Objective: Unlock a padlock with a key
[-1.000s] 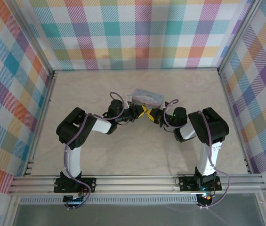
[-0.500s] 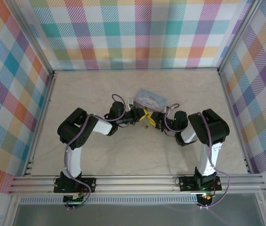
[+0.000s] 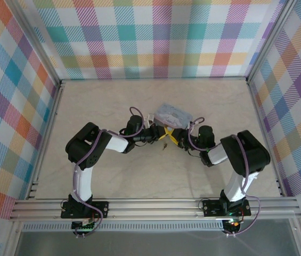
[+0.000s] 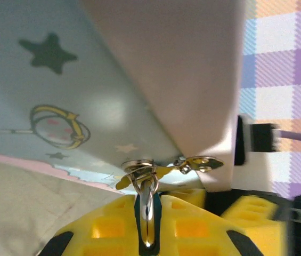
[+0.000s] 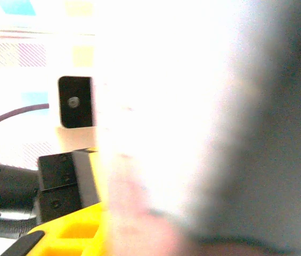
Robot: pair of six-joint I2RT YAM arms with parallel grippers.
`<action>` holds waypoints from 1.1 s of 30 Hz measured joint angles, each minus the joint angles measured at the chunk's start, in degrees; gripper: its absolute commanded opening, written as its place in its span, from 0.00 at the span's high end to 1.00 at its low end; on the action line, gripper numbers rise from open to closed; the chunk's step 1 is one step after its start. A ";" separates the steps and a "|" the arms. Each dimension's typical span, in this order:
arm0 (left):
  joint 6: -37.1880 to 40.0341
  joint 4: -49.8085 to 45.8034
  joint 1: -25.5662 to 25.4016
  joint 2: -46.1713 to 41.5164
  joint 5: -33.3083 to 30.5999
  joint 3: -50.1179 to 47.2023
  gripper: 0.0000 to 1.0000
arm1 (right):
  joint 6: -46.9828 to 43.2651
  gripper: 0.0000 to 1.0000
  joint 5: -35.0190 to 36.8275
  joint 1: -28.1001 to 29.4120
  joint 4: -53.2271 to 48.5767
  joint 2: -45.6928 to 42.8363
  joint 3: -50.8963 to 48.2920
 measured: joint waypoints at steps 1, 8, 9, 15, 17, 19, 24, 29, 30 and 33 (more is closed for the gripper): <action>1.60 -1.84 -0.09 0.00 -0.13 0.22 0.99 | -1.84 0.66 0.42 0.13 -4.17 -2.23 0.00; 7.04 -6.51 -0.46 0.00 -1.27 0.70 0.94 | -10.58 0.66 3.34 0.79 -27.56 -9.07 3.98; 7.41 -6.69 -0.46 0.00 -1.55 0.74 0.92 | -11.23 0.65 3.54 0.79 -29.64 -9.05 4.81; 11.65 -9.62 -0.63 -0.02 -3.10 1.92 0.86 | -14.45 0.65 7.54 0.85 -37.62 -7.96 9.68; 12.92 -10.60 -0.63 -0.09 -3.21 2.14 0.82 | -15.50 0.65 9.57 0.74 -39.54 -7.28 11.43; 14.05 -11.54 -0.63 -0.17 -3.63 2.38 0.77 | -17.03 0.65 11.13 0.72 -41.70 -6.73 12.90; 16.61 -13.99 -0.63 -0.72 -4.07 2.40 0.63 | -20.79 0.64 15.10 0.31 -44.24 -4.50 17.11; 17.53 -15.45 -0.68 -1.31 -4.24 2.27 0.62 | -23.98 0.64 16.31 0.24 -45.31 -3.93 18.01; 17.62 -15.87 -0.68 -1.66 -4.24 2.03 0.62 | -24.59 0.64 16.33 0.31 -45.86 -4.02 17.99; 18.18 -17.64 -0.74 -3.17 -4.57 0.90 0.60 | -26.58 0.64 16.52 0.81 -48.22 -5.25 17.99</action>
